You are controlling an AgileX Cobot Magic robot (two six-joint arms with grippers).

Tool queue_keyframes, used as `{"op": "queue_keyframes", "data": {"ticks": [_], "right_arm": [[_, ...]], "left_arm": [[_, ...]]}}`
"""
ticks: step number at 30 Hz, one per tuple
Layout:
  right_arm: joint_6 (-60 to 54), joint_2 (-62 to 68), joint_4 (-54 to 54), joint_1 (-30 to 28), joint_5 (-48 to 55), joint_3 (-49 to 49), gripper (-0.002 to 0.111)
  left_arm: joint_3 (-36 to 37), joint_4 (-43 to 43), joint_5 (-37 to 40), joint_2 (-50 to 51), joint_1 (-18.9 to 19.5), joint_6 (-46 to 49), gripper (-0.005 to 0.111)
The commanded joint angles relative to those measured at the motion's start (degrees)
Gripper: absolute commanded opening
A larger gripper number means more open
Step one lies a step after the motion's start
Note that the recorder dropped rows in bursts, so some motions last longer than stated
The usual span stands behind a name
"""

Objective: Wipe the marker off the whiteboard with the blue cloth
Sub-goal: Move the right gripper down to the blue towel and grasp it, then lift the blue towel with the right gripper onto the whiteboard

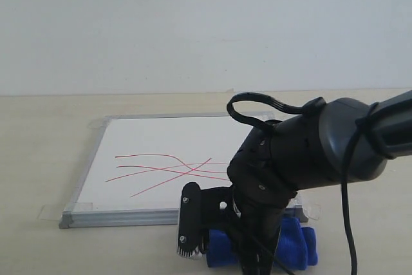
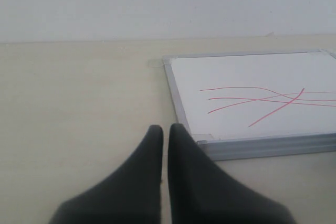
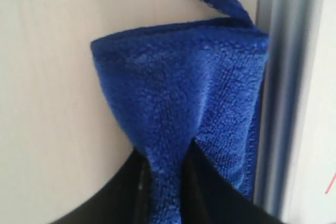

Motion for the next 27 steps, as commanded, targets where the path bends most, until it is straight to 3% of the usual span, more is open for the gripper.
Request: {"op": "queue_keyframes", "data": {"ticks": [1, 16, 23, 27], "right_arm": [[0.6, 0.2, -0.1, 0.2, 3.3, 0.0, 0.000], [2.1, -8.1, -0.1, 2.3, 11.2, -5.6, 0.000], [10.8, -9.9, -3.4, 2.3, 8.2, -10.1, 0.000], [10.9, -9.7, -3.4, 2.3, 1.5, -10.8, 0.000]], "left_arm": [[0.2, -0.1, 0.0, -0.1, 0.1, -0.6, 0.004], [0.2, -0.1, 0.0, -0.1, 0.1, -0.6, 0.004], [0.2, -0.1, 0.0, -0.1, 0.1, -0.6, 0.004], [0.2, -0.1, 0.0, -0.1, 0.1, -0.6, 0.004]]}}
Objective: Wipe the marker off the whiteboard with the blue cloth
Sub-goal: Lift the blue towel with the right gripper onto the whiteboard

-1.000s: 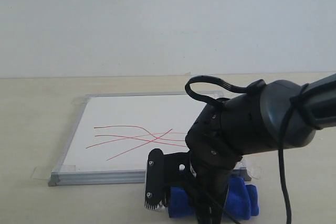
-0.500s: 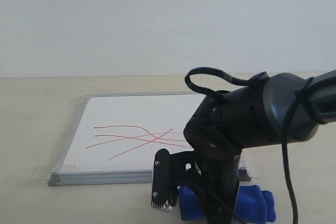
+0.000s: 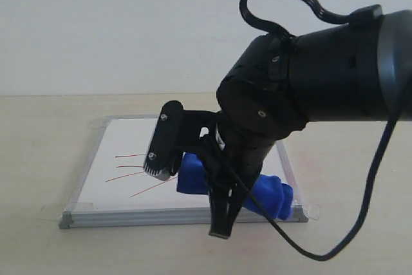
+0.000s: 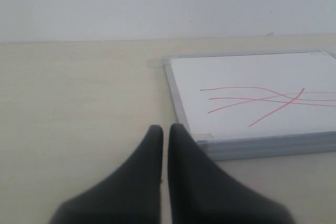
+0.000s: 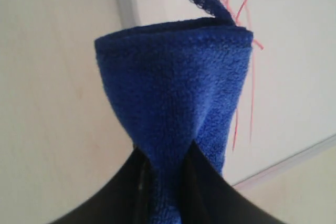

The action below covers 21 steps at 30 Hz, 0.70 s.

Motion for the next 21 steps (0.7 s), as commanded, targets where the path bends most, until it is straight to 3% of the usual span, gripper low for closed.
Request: {"op": "queue_keyframes", "data": {"ticks": [1, 10, 21], "right_arm": [[1.4, -0.7, -0.5, 0.0, -7.6, -1.2, 0.000], [16.3, 5.2, 0.7, 0.0, -14.7, -9.7, 0.000], [16.8, 21.2, 12.5, 0.0, -1.3, -34.3, 0.000]], "left_arm": [[0.2, -0.1, 0.0, -0.1, 0.1, -0.6, 0.004], [0.2, -0.1, 0.0, -0.1, 0.1, -0.6, 0.004], [0.2, -0.1, 0.0, -0.1, 0.1, -0.6, 0.004]]}}
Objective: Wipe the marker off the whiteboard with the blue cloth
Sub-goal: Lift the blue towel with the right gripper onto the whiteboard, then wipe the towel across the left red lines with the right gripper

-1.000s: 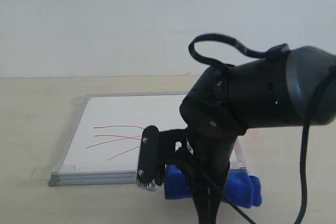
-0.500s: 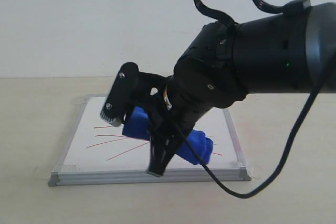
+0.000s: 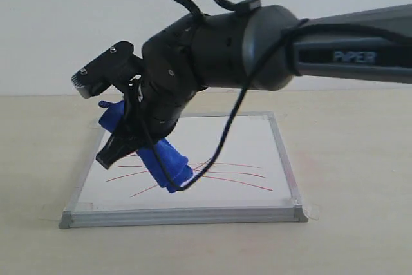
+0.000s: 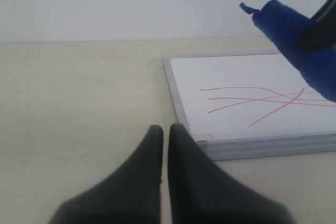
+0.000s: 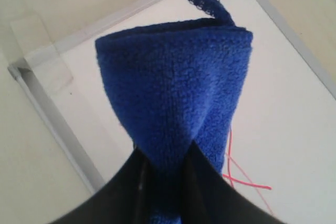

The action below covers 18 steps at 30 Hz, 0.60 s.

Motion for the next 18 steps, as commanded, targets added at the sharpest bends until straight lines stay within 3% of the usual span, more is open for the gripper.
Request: {"op": "queue_keyframes", "data": {"ticks": [1, 18], "right_arm": [[0.2, 6.0, 3.7, 0.0, 6.5, -11.3, 0.000], [-1.3, 29.7, 7.0, 0.0, 18.0, -44.9, 0.000]], "left_arm": [[0.2, -0.1, 0.0, -0.1, 0.1, -0.6, 0.004], [0.2, -0.1, 0.0, -0.1, 0.1, -0.6, 0.004]]}}
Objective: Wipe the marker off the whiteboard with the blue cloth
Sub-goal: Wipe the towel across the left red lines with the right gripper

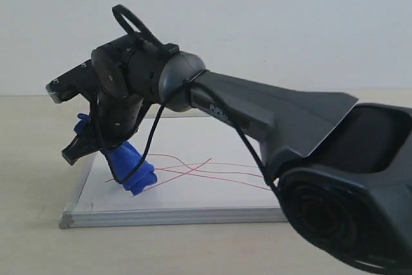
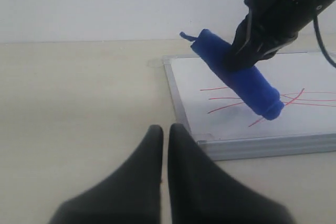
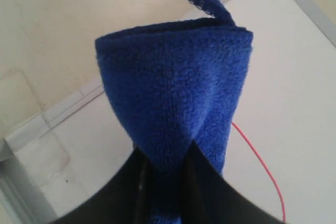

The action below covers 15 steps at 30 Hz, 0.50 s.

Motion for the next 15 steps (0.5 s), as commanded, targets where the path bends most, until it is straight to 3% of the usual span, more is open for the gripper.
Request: {"op": "queue_keyframes", "data": {"ticks": [1, 15], "right_arm": [[-0.6, 3.8, 2.2, 0.0, -0.1, -6.0, 0.000], [-5.5, 9.7, 9.3, 0.0, 0.9, -7.9, 0.000]], "left_arm": [[0.2, -0.1, 0.0, -0.1, 0.1, -0.6, 0.004], [0.2, -0.1, 0.0, -0.1, 0.1, -0.6, 0.004]]}}
